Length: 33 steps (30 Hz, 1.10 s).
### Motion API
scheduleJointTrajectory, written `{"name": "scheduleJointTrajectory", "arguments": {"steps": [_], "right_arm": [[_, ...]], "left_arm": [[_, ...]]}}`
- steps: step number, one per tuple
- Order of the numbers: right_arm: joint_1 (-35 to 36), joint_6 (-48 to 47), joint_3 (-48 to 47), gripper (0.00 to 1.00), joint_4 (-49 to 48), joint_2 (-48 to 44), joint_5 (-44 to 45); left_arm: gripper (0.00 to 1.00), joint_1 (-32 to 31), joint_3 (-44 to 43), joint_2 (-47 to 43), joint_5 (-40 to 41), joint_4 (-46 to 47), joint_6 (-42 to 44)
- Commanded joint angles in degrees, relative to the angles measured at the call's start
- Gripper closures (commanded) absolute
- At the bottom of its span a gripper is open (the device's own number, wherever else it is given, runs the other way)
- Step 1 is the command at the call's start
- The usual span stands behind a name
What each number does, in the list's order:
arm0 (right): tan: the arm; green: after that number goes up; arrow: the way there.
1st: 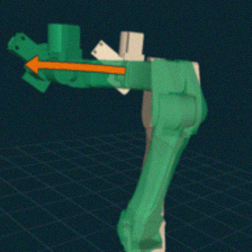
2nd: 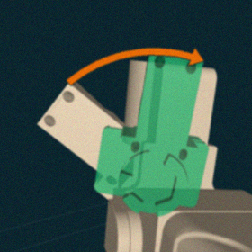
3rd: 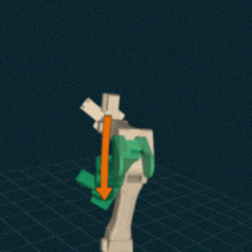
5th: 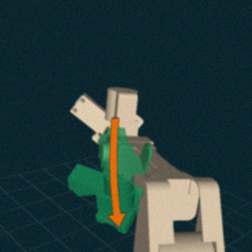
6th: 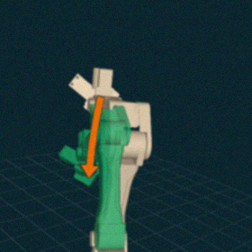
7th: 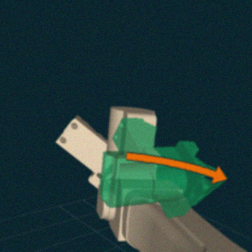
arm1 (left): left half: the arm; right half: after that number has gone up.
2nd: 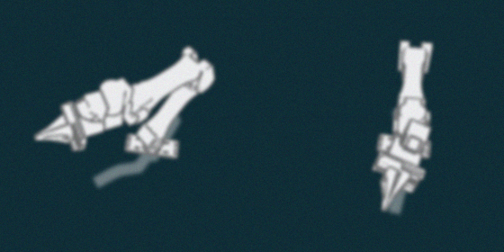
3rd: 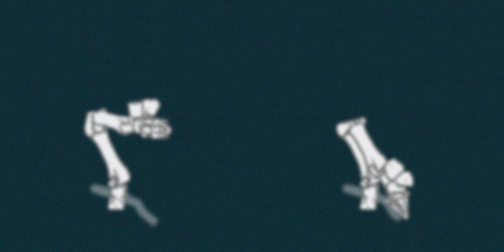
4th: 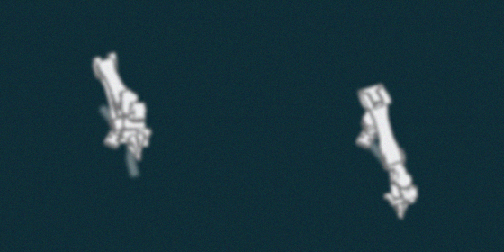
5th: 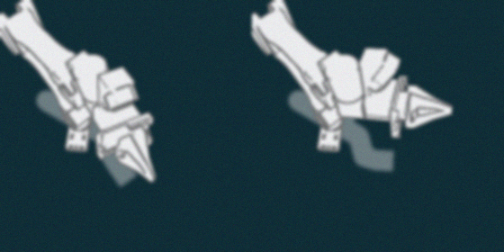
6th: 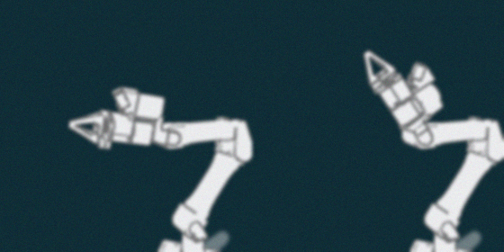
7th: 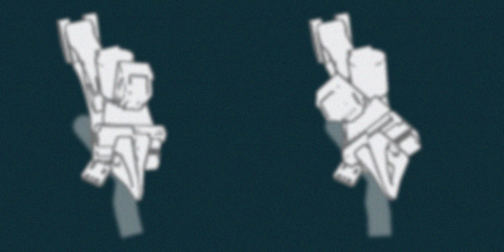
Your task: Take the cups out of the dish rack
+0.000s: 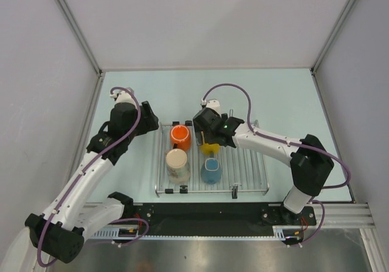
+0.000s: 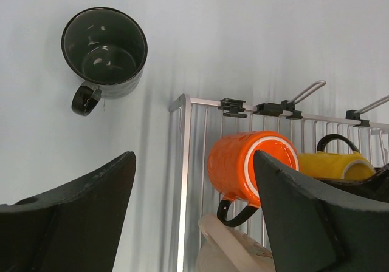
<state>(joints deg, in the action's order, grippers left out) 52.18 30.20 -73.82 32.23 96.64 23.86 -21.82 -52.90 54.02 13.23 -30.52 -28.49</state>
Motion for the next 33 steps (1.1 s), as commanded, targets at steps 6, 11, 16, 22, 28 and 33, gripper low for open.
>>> {"name": "scheduleJointTrajectory", "arguments": {"steps": [6, 11, 16, 22, 28, 33], "right_arm": [[-0.41, -2.68, -4.48, 1.0, 0.55, -10.15, 1.1], [-2.61, -3.13, -7.3, 1.0, 1.7, -12.61, 0.4], [-8.93, 0.12, -1.69, 1.0, -7.16, -21.11, -13.11], [-19.13, 7.41, 10.87, 1.0, -24.83, -29.4, -34.47], [-23.44, 17.08, 18.62, 1.0, -44.69, -33.97, -49.77], [-24.76, 28.92, 23.45, 1.0, -62.32, -33.36, -56.46]], "left_arm": [[0.15, -0.32, -0.79, 1.53, -0.4, 1.96, -1.22], [0.13, -0.32, -1.67, 1.44, -0.84, 2.48, -1.39], [0.15, -0.32, -1.41, 1.09, -5.14, 4.94, -3.76], [0.14, -0.41, 0.7, -1.64, -15.77, 13.54, -5.43], [0.14, -0.32, 3.15, -3.3, -28.14, 24.16, -8.16], [0.14, -0.32, 7.37, -4.71, -37.22, 35.52, -13.25]]}}
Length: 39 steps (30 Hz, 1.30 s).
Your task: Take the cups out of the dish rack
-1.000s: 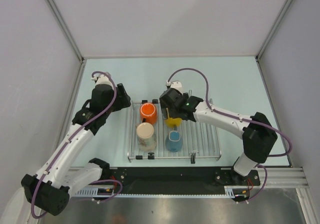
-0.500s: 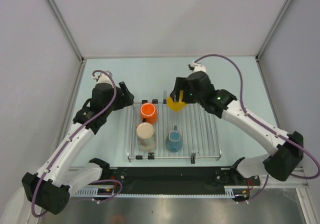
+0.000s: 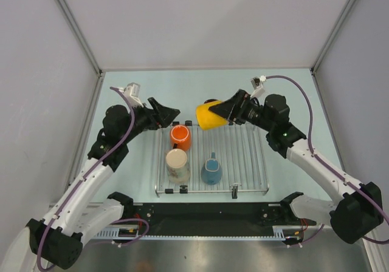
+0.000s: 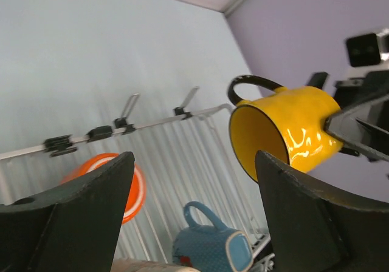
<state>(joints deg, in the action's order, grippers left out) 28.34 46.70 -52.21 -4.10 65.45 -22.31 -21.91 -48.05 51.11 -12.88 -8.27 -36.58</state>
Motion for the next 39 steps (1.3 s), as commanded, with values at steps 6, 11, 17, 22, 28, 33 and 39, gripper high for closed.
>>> {"name": "scheduleJointTrajectory", "arguments": {"steps": [6, 11, 17, 22, 28, 33, 39], "right_arm": [[-1.36, 23.51, 7.81, 1.0, -44.55, 1.95, -11.01], [-0.13, 26.17, 9.32, 1.0, -48.9, 3.98, -9.52], [1.02, 24.14, 8.79, 1.0, -47.32, 5.03, -8.55], [2.07, 24.41, 8.44, 1.0, -48.55, 6.88, -8.28], [3.83, 23.88, 6.24, 1.0, -49.16, 9.52, -8.28], [4.8, 23.7, 4.4, 1.0, -49.87, 10.75, -8.81], [6.46, 23.61, 3.6, 1.0, -50.83, 12.24, -9.07]], "left_arm": [[0.14, -0.24, 7.61, -3.56, -16.2, 23.99, -10.52], [0.14, -0.32, 10.61, -6.02, -16.82, 31.29, -13.87], [0.15, -0.5, 11.31, -7.87, -17.79, 34.29, -16.07], [0.15, -1.73, 11.23, -7.35, -18.58, 34.73, -16.68], [0.16, -4.89, 12.1, -5.94, -17.7, 35.52, -16.42], [0.16, -8.67, 13.07, -4.97, -15.86, 35.96, -15.72], [0.16, -11.75, 12.37, -2.95, -14.89, 36.48, -15.1]]}}
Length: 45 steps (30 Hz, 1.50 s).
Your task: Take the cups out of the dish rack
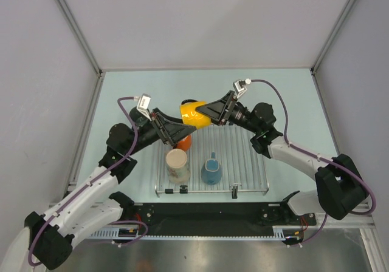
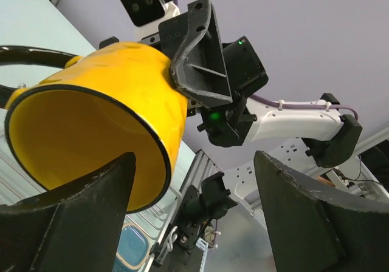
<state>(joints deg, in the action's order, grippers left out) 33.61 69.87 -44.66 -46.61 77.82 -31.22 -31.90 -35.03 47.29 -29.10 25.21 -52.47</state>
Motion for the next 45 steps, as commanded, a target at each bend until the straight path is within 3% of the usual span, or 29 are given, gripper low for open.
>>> {"name": "scheduleJointTrajectory", "arguments": {"steps": [1, 4, 9, 12, 15, 18, 19, 21, 24, 25, 26, 27, 28, 34, 39, 45], "right_arm": [[1.46, 0.36, -4.11, 1.0, -8.5, 0.13, -0.15], [1.99, 0.45, -3.76, 1.0, -8.76, 0.23, -0.15], [3.13, 0.45, -3.94, 1.0, -9.11, 0.49, -0.68], [3.75, 0.01, -3.76, 1.0, -9.02, 0.49, -0.68], [3.75, -0.69, -3.32, 1.0, -8.59, -0.21, -0.42], [3.75, -1.75, -3.32, 1.0, -6.39, -1.18, -0.24], [3.75, -2.27, -3.32, 1.0, -5.34, -1.35, -0.16], [3.75, -2.72, -3.24, 0.96, -4.11, -1.88, -0.15], [3.57, -3.42, -3.15, 0.72, -2.36, -2.85, 0.02], [3.49, -4.03, -3.15, 0.52, -1.74, -3.2, 0.2], [3.31, -4.47, -3.06, 0.39, -0.95, -3.64, 0.72], [3.05, -4.82, -2.54, 0.14, 0.54, -4.08, 1.16], [2.61, -5.17, -2.36, 0.01, 1.25, -5.13, 1.51], [-0.46, -7.98, -1.56, 0.0, 11.34, -9.52, 6.86], [-2.75, -20.7, -6.04, 0.0, 36.17, -17.17, 23.29], [-3.63, -29.25, -13.06, 0.0, 54.74, -19.64, 35.51]], "left_arm": [[0.18, -2.37, -0.66, 1.05, 1.42, 3.09, 0.96], [0.3, -3.16, -0.66, 1.75, 1.5, 3.35, 1.31], [0.34, -3.78, -0.66, 2.28, 1.94, 3.7, 1.49], [0.45, -3.87, -0.75, 2.46, 2.12, 3.7, 1.49], [0.61, -3.96, -0.66, 2.46, 2.21, 3.7, 1.67], [0.86, -3.96, -0.66, 2.37, 2.65, 3.09, 1.75], [1.0, -3.96, -0.66, 2.37, 2.91, 2.91, 1.75], [1.0, -4.05, -0.66, 2.46, 3.18, 2.39, 1.75], [1.0, -3.96, -0.92, 2.28, 4.31, 1.25, 1.84], [1.0, -3.96, -1.44, 2.28, 4.75, -0.58, 2.1], [1.0, -4.05, -1.88, 2.2, 5.8, -1.65, 2.98], [0.99, -3.96, -2.32, 2.02, 6.42, -2.96, 3.42], [1.0, -4.05, -3.02, 1.85, 7.21, -5.32, 3.86], [1.0, -4.05, -5.66, 0.79, 11.26, -12.53, 7.37], [1.0, -3.96, -11.02, 0.96, 15.74, -21.86, 13.79], [1.0, -3.78, -18.14, 2.89, 21.8, -31.0, 19.59]]}}
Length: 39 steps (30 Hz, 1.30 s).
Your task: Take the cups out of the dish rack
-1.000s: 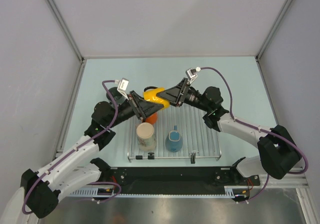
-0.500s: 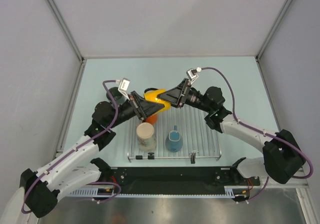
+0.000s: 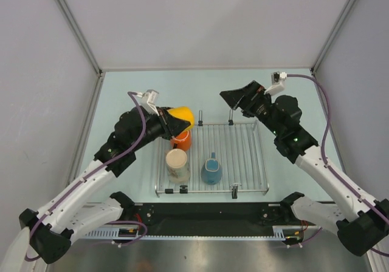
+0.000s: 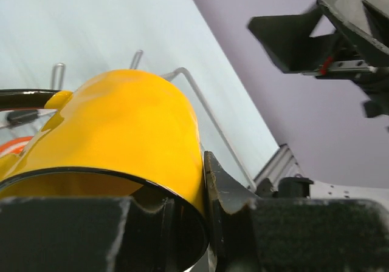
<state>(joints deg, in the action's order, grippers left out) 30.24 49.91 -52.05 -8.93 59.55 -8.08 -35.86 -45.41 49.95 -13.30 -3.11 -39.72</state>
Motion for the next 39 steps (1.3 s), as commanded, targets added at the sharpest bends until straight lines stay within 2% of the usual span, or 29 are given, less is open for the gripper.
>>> {"name": "scheduleJointTrajectory", "arguments": {"steps": [1, 3, 4, 7, 8, 9, 10, 13, 14, 17, 24, 39], "right_arm": [[-0.09, -10.26, -6.13, 0.0, 19.02, -1.63, 13.6], [0.43, -11.76, -6.74, 0.0, 23.23, -2.33, 16.42], [1.22, -12.81, -6.75, 0.0, 24.47, -2.68, 17.73], [2.63, -14.57, -5.78, 0.0, 28.08, -4.0, 23.44], [2.89, -14.67, -5.43, 0.0, 29.31, -4.18, 24.15], [2.98, -14.93, -4.65, 0.0, 29.67, -4.44, 24.6], [3.07, -15.1, -4.29, 0.0, 29.76, -4.7, 25.03], [3.16, -15.19, -2.89, 0.0, 30.37, -4.97, 25.21], [3.07, -15.19, -2.71, 0.0, 30.55, -5.06, 25.39], [3.07, -15.37, -1.91, 0.0, 30.9, -5.14, 25.39], [2.98, -15.9, -1.12, 0.0, 31.6, -4.88, 25.04], [2.9, -15.02, 1.6, 0.0, 30.99, -4.97, 24.16]], "left_arm": [[1.0, 0.09, -10.9, 0.67, 7.31, -6.86, 7.98], [1.0, 0.17, -14.95, 2.86, 13.11, -12.59, 11.94], [0.99, 0.17, -19.58, 3.91, 17.21, -19.06, 13.43], [1.0, 0.17, -28.57, 9.79, 32.06, -33.32, 18.88], [1.0, 0.61, -30.68, 13.64, 40.98, -37.45, 19.07], [0.99, 1.4, -33.75, 15.42, 43.6, -44.02, 19.24], [1.0, 2.45, -34.13, 16.31, 44.93, -45.65, 19.77], [0.99, 9.38, -30.8, 15.53, 39.95, -45.14, 19.69], [1.0, 13.49, -29.84, 15.44, 38.1, -44.88, 19.51], [0.99, 17.39, -26.14, 16.58, 33.7, -44.17, 18.63], [0.99, 17.49, -19.99, 21.41, 29.13, -42.94, 14.95], [1.0, 17.57, -15.06, 33.09, 25.87, -36.26, 12.4]]}}
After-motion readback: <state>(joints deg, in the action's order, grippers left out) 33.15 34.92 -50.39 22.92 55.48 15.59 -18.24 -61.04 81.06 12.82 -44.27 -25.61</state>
